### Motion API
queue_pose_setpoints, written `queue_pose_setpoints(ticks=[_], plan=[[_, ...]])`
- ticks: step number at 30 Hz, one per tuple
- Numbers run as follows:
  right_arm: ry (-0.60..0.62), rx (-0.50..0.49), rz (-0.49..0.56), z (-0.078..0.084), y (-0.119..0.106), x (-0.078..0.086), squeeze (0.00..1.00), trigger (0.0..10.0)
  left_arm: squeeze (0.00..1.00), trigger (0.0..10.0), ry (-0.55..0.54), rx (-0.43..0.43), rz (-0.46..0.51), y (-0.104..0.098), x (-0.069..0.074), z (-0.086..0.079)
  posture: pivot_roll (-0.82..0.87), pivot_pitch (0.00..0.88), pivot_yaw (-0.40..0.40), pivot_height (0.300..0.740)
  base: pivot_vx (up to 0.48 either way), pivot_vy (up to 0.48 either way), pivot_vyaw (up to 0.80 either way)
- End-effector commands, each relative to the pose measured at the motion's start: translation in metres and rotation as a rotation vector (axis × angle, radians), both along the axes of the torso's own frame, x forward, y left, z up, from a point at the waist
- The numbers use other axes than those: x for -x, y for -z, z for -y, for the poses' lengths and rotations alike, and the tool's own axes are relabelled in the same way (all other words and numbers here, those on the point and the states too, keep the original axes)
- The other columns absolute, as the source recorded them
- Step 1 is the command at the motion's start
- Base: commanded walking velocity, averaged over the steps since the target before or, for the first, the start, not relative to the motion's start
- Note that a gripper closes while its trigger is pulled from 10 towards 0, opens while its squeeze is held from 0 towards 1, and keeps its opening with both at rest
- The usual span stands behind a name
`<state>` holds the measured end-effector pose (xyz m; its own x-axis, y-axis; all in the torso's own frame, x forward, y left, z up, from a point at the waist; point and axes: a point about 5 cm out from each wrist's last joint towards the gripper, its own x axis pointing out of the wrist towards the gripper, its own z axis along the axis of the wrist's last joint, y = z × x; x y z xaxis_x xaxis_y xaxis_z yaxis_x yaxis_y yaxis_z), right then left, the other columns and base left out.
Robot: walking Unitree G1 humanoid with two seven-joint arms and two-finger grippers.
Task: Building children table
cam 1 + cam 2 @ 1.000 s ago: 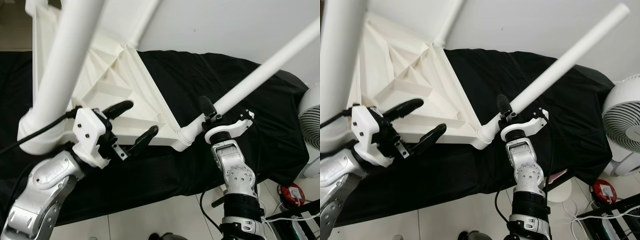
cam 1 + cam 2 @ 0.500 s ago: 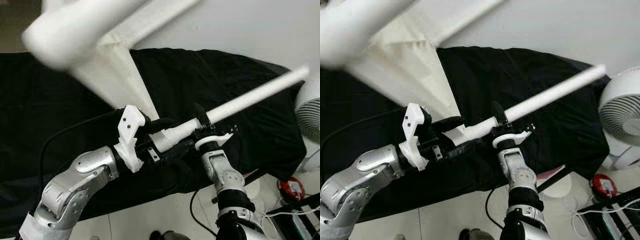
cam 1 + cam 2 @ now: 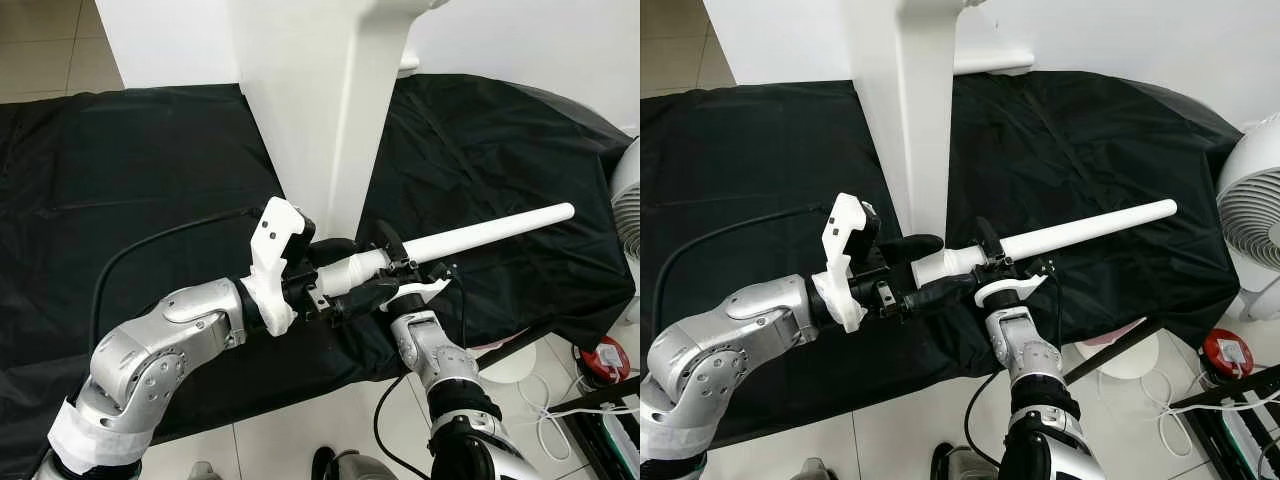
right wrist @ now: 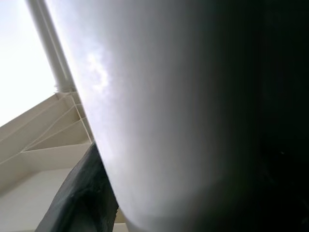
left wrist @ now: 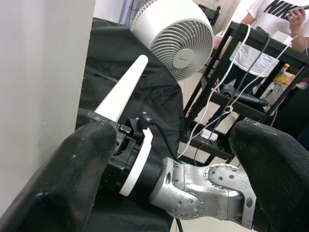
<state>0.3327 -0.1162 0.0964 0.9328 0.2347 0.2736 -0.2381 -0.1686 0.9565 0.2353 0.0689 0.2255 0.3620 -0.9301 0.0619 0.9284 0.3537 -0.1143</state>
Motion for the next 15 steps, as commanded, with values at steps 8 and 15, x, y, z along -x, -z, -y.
queue_pose_setpoints(ticks=[8, 15], plan=[[-0.07, -0.068, -0.078, -0.026, 0.017, 0.007, 0.0, 10.0, 0.0, 10.0, -0.037, -0.052, -0.054, 0.015, -0.001, 0.003, 0.16, 0.184, -0.044, 0.74, 0.0, 0.0, 0.0], [-0.086, -0.061, -0.064, -0.028, 0.018, 0.009, 0.0, 10.0, 0.0, 10.0, -0.036, -0.062, -0.049, 0.023, -0.01, 0.008, 0.14, 0.184, -0.05, 0.74, 0.0, 0.0, 0.0]])
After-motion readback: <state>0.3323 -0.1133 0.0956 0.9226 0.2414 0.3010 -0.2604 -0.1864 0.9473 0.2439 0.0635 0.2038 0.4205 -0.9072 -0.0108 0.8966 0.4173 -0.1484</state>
